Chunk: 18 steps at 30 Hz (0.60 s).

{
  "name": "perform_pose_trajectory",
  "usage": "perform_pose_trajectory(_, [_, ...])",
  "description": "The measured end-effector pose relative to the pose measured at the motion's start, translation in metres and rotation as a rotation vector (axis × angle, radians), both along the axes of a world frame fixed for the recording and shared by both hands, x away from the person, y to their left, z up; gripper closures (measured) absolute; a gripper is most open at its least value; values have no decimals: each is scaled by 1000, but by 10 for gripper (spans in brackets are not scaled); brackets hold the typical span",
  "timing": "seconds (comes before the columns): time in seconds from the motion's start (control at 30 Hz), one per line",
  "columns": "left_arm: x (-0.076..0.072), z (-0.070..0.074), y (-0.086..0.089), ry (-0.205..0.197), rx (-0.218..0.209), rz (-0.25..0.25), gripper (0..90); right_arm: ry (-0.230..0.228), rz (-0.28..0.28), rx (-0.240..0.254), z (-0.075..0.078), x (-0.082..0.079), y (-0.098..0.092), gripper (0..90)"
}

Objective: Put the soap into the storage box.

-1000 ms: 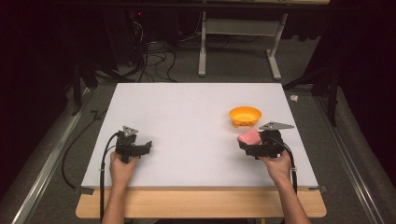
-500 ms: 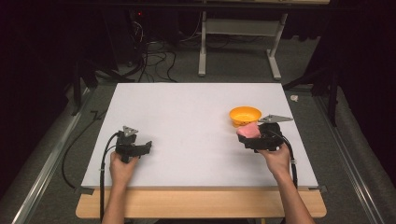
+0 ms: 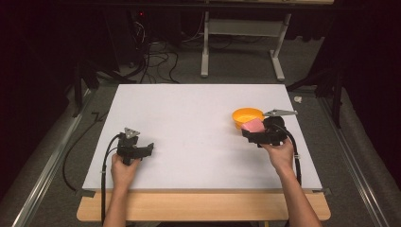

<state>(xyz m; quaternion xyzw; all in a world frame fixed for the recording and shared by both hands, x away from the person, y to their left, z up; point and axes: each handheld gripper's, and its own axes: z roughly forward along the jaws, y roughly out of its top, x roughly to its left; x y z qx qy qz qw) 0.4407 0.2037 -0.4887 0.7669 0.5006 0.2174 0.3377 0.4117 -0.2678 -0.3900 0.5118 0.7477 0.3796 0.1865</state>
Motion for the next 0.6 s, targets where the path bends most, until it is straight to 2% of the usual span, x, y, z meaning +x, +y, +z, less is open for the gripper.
perform_pose_trajectory(0.23, [0, 0, 0, 0, 0, 0, 189, 2, -10, 16, 5, 7, -1, 136])
perform_pose_trajectory(0.6, [0, 0, 0, 0, 0, 0, 189, 22, -38, 8, 10, 23, 2, 136])
